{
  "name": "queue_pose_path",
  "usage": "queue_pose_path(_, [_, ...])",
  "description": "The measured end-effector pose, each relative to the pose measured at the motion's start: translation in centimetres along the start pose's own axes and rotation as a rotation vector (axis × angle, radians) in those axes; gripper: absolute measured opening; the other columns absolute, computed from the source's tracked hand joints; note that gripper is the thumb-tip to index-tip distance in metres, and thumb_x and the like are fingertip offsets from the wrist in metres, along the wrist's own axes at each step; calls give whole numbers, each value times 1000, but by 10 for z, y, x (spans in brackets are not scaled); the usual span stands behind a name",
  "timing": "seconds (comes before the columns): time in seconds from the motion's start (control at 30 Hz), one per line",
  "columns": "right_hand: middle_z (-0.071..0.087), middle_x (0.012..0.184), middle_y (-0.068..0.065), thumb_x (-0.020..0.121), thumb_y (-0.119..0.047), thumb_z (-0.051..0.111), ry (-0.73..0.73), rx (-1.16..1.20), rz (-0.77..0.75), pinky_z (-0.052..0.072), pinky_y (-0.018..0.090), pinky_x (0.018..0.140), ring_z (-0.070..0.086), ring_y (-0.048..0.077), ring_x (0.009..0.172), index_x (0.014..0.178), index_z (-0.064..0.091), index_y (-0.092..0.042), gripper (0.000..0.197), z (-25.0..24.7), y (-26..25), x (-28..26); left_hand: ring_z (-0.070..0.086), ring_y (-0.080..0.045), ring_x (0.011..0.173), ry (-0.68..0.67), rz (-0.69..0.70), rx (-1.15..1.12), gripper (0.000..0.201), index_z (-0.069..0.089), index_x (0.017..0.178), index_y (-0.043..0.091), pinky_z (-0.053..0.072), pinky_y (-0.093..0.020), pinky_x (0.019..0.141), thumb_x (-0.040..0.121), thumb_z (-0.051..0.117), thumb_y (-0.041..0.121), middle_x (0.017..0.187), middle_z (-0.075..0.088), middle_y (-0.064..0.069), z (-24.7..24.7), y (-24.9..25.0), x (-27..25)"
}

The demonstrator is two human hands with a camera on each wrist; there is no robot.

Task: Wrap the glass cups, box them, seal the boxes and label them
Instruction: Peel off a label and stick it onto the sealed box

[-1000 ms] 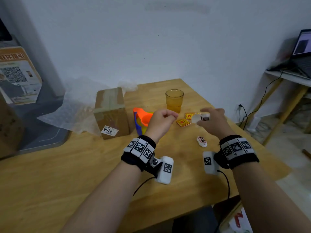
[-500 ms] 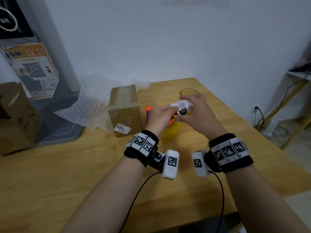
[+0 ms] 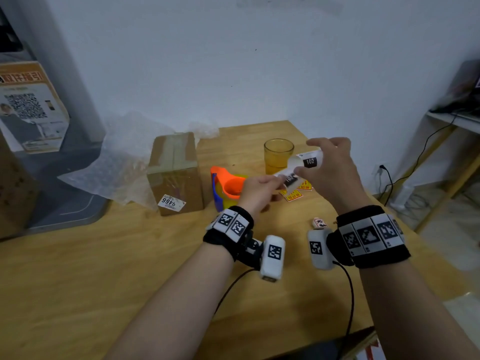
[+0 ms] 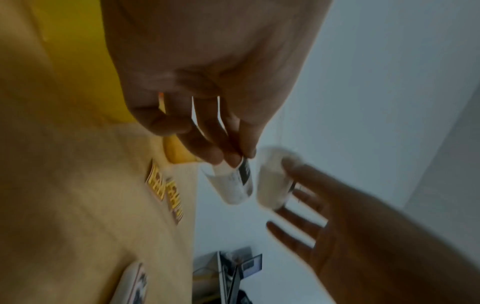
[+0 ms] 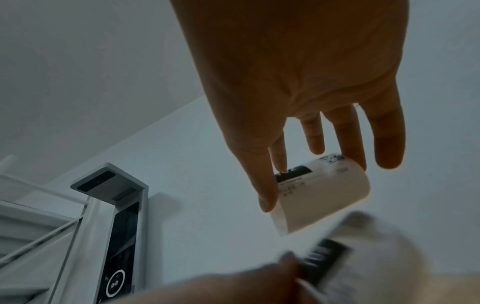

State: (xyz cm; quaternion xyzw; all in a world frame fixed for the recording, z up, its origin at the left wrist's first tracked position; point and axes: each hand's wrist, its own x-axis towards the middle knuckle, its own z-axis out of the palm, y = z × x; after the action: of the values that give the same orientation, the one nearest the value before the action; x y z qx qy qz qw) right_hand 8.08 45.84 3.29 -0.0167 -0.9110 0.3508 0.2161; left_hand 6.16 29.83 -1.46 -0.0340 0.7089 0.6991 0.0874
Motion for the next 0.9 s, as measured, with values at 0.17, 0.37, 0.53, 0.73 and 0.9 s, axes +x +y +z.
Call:
queue_pose_path(0.17, [38, 140, 3, 79, -26, 87, -129, -46, -27, 49, 35, 88, 58, 22, 99, 137, 57, -28, 65, -5, -10, 10, 68, -8, 72, -210, -178, 47, 25, 71, 116, 16, 41, -25, 60, 100, 64, 35, 86, 73, 11, 39, -7, -1])
queue_pose_path(0.37, [38, 136, 1, 80, -28, 86, -221, -52, -23, 49, 38, 92, 57, 23, 102, 138, 56, -29, 66, 12, -17, 10, 69, -13, 84, -196, -133, 75, 31, 71, 122, 14, 46, -29, 70, 102, 59, 34, 108, 76, 6, 12, -2, -6])
queue_pose_path(0.53, [38, 135, 0, 78, -28, 88, -265, 37, -99, 41, 29, 91, 53, 19, 110, 139, 57, -29, 68, 40, -52, 13, 66, -16, 75, -27, -26, -23, 18, 74, 105, 16, 42, -23, 58, 101, 60, 27, 92, 74, 1, -57, 20, -15])
queue_pose_path(0.73, [37, 127, -2, 80, -32, 87, -363, 137, -239, 47, 30, 92, 55, 17, 103, 139, 57, -31, 66, 78, -116, 6, 63, -16, 71, 143, 31, -199, 36, 76, 101, 17, 40, -26, 56, 105, 48, 40, 86, 75, 2, -138, 42, -30])
queue_pose_path(0.9, [40, 131, -3, 76, -31, 90, -444, 216, -321, 44, 28, 99, 53, 12, 112, 140, 57, -28, 72, 106, -151, -3, 70, -33, 82, 305, 157, -121, 31, 78, 101, 13, 48, -38, 64, 98, 64, 41, 98, 79, -10, -180, 49, -39])
